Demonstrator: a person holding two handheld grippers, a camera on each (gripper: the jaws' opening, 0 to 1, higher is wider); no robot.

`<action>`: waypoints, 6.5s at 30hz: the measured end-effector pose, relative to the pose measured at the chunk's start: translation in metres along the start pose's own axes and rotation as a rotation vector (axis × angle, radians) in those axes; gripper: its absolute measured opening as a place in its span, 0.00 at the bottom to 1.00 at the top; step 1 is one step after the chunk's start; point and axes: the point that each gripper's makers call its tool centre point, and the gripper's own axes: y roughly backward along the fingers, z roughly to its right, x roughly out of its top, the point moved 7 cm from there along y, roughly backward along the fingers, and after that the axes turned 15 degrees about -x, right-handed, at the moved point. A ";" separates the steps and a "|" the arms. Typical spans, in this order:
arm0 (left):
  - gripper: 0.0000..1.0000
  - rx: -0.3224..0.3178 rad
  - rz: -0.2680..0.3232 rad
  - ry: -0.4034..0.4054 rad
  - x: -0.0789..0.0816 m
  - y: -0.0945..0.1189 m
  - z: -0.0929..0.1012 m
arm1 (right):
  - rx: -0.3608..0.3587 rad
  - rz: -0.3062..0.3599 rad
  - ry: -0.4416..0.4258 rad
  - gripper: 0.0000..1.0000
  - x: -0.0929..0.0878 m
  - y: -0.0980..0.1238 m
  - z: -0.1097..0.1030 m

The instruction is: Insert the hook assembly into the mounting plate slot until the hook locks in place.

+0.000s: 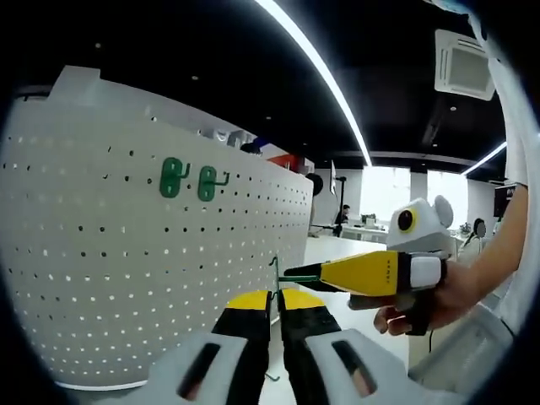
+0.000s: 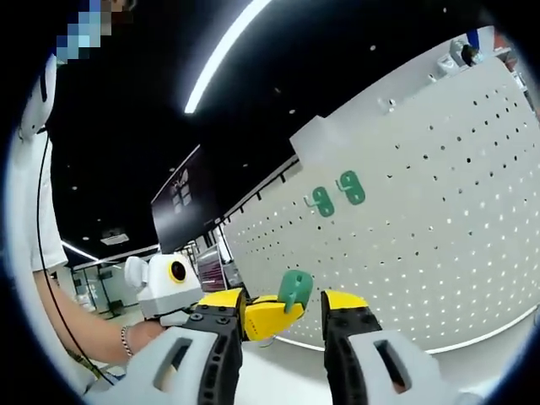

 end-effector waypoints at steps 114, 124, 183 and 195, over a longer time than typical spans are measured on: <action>0.76 0.008 -0.204 -0.022 -0.029 -0.008 0.009 | -0.220 -0.088 0.425 0.00 0.008 -0.007 -0.009; 0.75 0.020 -0.190 -0.014 -0.030 -0.004 0.007 | -0.283 -0.065 0.344 0.00 0.024 -0.017 0.005; 0.73 0.084 -0.299 0.055 -0.076 0.051 0.022 | -0.470 0.103 0.286 0.00 0.106 -0.072 0.061; 0.72 0.089 -0.312 0.066 -0.082 0.062 0.028 | -0.471 0.111 0.352 0.00 0.110 -0.078 0.062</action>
